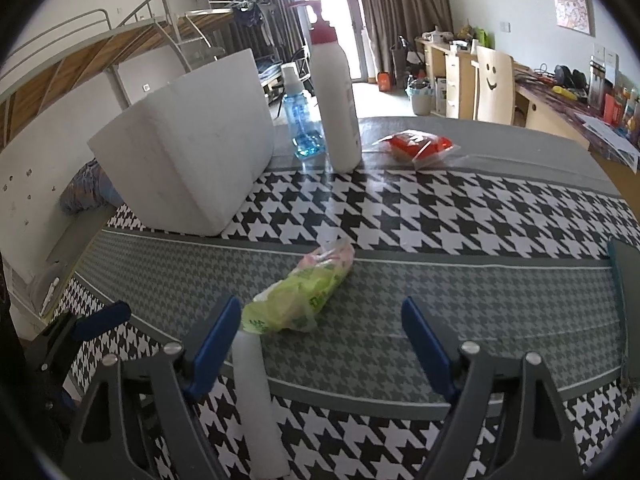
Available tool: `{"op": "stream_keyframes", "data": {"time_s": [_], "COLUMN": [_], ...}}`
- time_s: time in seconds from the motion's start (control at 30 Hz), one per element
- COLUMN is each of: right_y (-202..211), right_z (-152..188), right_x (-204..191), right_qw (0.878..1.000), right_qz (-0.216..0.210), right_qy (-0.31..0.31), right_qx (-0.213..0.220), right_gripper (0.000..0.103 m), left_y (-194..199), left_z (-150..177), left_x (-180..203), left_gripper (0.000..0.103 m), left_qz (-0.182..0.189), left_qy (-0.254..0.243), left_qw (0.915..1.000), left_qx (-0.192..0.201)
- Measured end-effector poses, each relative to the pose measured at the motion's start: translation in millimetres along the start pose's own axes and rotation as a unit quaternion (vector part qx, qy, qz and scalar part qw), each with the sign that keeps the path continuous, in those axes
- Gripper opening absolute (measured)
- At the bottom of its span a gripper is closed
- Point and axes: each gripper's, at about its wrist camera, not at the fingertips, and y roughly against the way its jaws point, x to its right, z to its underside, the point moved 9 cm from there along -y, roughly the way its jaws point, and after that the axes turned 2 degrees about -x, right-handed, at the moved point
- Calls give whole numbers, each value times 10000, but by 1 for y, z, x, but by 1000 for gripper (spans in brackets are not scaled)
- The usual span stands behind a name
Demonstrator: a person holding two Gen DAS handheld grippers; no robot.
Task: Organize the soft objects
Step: 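Approach the white foam strip with the left tool and the green bag with the right tool, then close the left tool on the white foam strip while the right tool grasps the green bag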
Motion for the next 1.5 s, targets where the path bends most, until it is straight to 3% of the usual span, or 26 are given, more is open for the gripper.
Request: {"op": "stream_keyframes", "data": {"time_s": [0.3,0.67,0.8,1.07,1.13,1.5], "right_y": [-10,-13,-15,-18,-18,-16], "right_z": [-3,-6,-8,-7,-7,-5], "right_x": [1,5,6,6,6,7], "right_qw": [9997,9992,9988,9977,9974,9964], "right_qz": [-102,-195,-238,-333,-353,-411], "right_qy": [108,177,226,349,367,495], "right_qx": [-200,-302,-360,-475,-514,-553], "right_gripper": [73,73,73,73,73,73], "left_y": [-11,-21,-25,-29,-31,-34], "left_z": [0,2,6,11,12,13], "left_x": [4,22,28,30,33,47], "left_gripper": [102,96,84,72,64,48], "left_qz": [-9,-90,-128,-374,-389,-445], "left_qy": [16,-7,43,221,240,421], "left_qw": [9999,9995,9990,9976,9972,9957], "left_qx": [-120,-304,-425,-543,-596,-694]}}
